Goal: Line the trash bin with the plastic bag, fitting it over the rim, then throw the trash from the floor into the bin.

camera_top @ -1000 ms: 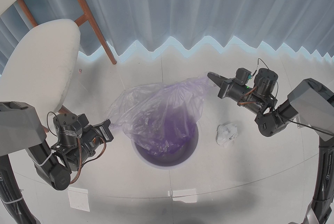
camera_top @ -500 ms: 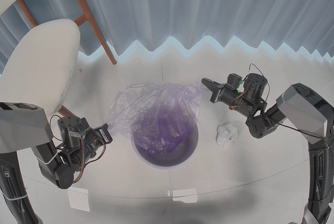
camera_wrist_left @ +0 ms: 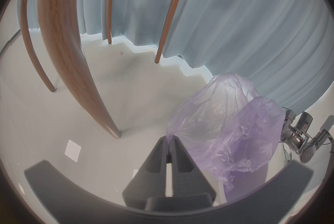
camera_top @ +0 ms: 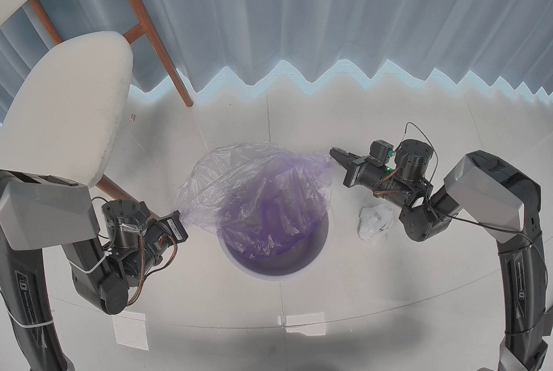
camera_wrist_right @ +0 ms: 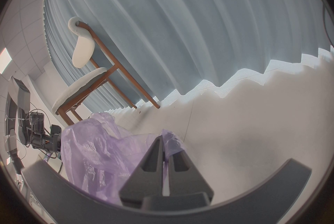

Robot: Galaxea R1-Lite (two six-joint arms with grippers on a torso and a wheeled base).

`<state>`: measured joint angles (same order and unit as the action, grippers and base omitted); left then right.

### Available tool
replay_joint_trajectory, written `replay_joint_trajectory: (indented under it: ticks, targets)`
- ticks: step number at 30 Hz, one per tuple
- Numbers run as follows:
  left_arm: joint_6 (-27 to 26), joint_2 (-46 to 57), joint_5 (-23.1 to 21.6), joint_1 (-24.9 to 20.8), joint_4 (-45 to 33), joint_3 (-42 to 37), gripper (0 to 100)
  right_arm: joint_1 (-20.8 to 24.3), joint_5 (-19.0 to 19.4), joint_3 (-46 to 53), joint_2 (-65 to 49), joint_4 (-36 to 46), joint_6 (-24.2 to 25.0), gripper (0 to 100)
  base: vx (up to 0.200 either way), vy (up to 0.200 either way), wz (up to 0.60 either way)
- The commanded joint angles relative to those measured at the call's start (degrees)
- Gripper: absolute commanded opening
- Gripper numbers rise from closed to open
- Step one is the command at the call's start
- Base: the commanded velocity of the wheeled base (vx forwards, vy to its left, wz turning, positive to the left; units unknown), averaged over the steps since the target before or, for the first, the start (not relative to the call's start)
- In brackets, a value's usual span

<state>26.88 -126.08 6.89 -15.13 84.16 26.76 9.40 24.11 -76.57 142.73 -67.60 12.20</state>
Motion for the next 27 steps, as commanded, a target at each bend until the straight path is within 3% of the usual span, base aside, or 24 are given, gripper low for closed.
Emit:
replay_joint_trajectory:
  ticks: [1,14,27]
  targets:
    - [0.01,-3.21,-0.03,0.10,1.53,0.14,0,-0.17,0.06,0.19,2.64,-0.87,0.01,0,0.000,0.000,0.00]
    - [1.60,-6.90,0.06,-0.60,1.97,-0.83,0,-0.17,0.06,1.77,5.54,-3.68,0.01,0,0.000,0.000,0.00]
    - [4.85,-7.43,0.06,-6.23,1.97,-7.16,0,-0.35,0.14,16.28,5.28,-14.67,-0.25,0,0.000,0.000,0.00]
